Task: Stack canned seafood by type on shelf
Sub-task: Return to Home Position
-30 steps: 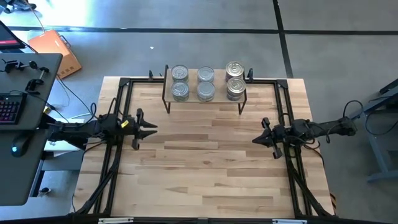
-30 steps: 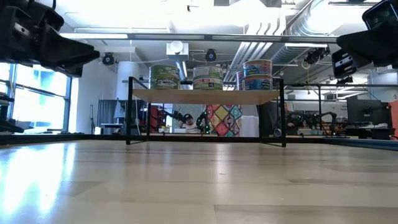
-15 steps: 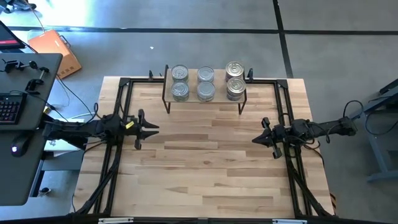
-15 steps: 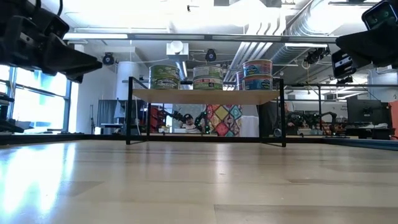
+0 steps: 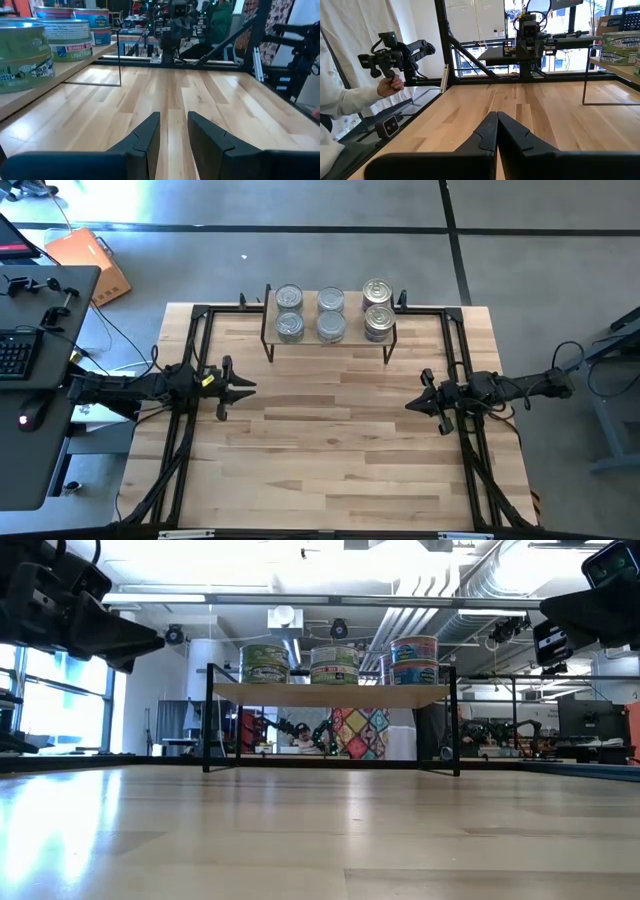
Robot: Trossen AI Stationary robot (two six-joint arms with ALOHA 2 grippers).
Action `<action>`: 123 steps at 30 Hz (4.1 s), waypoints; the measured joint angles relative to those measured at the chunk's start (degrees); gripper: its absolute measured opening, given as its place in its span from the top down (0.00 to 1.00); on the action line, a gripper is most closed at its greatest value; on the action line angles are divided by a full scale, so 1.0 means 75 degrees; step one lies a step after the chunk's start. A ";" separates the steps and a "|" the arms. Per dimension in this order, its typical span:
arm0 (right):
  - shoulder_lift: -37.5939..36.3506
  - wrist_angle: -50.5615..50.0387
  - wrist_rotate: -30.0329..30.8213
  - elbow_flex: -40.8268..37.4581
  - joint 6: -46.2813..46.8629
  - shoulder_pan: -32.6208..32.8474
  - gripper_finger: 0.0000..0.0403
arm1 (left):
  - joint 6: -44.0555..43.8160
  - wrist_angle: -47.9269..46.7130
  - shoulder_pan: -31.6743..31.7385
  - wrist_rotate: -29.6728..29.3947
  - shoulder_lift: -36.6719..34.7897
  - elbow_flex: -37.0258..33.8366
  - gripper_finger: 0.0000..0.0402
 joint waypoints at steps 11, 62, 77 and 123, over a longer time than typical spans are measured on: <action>0.0000 0.0000 0.0000 -0.0003 0.0000 0.0000 1.00 | 0.0347 -0.0133 0.0000 0.0002 0.0003 0.0000 0.78; 0.0002 -0.0003 0.0003 -0.0006 -0.0003 0.0001 1.00 | 0.0351 -0.0136 0.0000 -0.0007 0.0003 0.0000 0.78; 0.0002 -0.0003 0.0003 -0.0006 -0.0003 0.0002 1.00 | 0.0351 -0.0136 0.0000 -0.0007 0.0003 0.0000 0.78; 0.0000 -0.0003 0.0003 -0.0006 -0.0003 0.0003 1.00 | 0.0351 -0.0139 0.0000 -0.0007 0.0003 0.0000 0.78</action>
